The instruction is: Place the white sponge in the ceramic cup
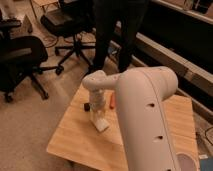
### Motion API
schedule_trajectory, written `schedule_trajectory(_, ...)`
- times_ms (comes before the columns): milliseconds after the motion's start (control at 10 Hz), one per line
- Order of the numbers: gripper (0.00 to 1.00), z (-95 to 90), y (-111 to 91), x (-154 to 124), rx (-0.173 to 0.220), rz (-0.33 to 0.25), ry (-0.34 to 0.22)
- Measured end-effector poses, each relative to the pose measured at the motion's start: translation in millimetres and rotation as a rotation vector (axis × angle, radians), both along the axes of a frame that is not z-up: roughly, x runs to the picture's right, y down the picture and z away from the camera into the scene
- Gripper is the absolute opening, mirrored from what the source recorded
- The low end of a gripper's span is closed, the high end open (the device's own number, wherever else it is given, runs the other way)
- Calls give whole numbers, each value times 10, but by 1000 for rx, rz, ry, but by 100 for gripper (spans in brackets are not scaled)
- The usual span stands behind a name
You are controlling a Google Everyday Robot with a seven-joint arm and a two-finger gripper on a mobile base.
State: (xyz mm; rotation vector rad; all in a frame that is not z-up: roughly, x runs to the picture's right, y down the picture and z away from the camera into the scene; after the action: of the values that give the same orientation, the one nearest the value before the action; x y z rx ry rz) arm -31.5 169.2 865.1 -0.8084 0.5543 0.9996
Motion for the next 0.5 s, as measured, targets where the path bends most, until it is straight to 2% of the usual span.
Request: schedule_trajectory(500,0,-302,-299,120,66,76,52)
